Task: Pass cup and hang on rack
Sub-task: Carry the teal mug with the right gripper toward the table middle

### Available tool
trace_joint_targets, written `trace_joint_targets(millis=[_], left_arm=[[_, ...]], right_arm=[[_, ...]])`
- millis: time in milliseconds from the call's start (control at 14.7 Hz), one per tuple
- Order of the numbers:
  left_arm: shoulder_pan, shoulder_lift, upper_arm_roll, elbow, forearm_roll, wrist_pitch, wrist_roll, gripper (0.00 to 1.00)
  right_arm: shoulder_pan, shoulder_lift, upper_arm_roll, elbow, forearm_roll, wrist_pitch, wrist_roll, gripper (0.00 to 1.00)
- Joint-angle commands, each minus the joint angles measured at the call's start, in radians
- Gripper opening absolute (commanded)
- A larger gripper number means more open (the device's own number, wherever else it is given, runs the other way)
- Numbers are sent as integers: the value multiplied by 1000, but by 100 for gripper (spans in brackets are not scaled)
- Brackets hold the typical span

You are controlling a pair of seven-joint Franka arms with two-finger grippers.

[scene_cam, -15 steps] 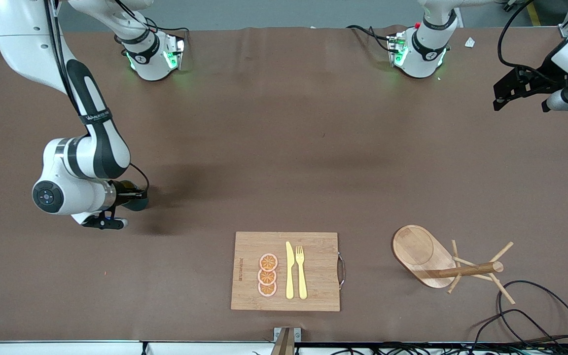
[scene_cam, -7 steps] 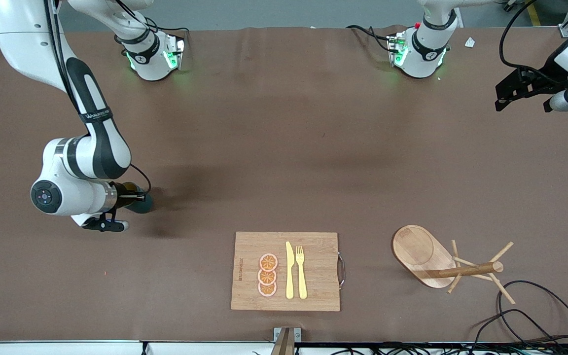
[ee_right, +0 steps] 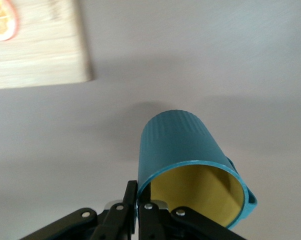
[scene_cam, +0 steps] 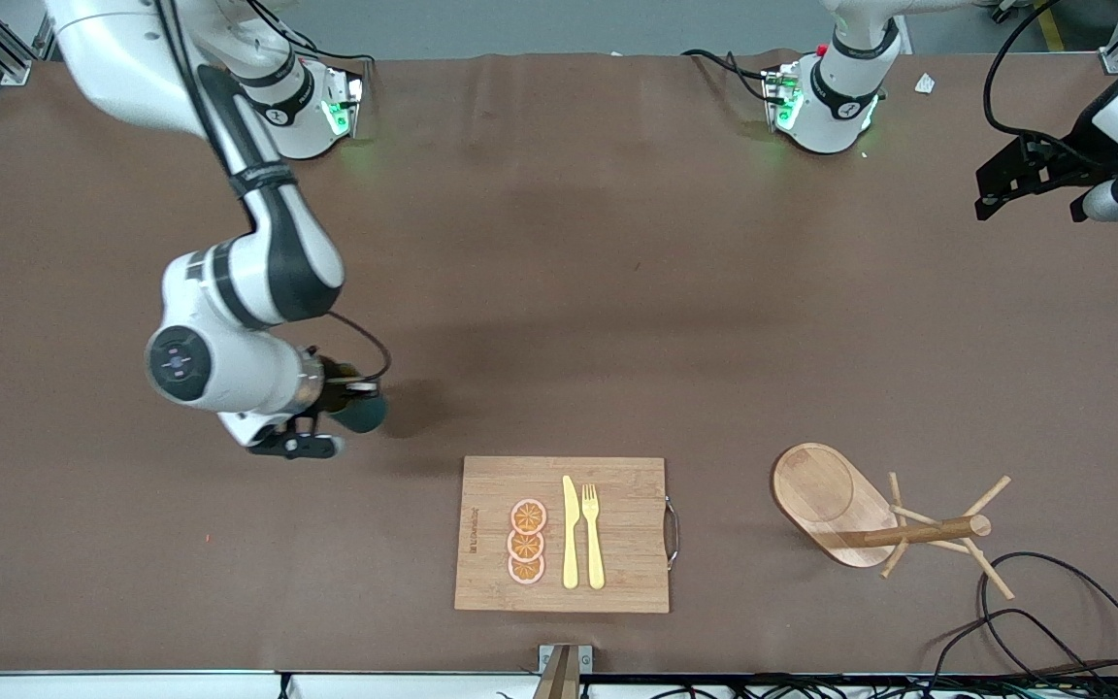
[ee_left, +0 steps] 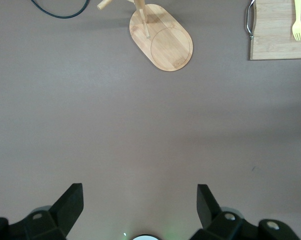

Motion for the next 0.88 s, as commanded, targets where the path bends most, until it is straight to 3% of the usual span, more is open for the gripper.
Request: trace_joint_targets(millis=[0, 475, 679, 815], left_arm=[[-6, 12, -5, 11, 8, 11, -16, 100], [-9, 14, -6, 11, 11, 19, -16, 100], [-14, 14, -20, 11, 16, 19, -19, 100], [-15, 18, -31, 12, 23, 22, -29, 100]], right_arm=[[126, 109, -13, 196, 19, -65, 180, 0], [376, 374, -5, 561, 22, -18, 537, 0], [395, 432, 62, 578, 22, 102, 604, 0], [398, 454, 75, 581, 22, 128, 605, 0]])
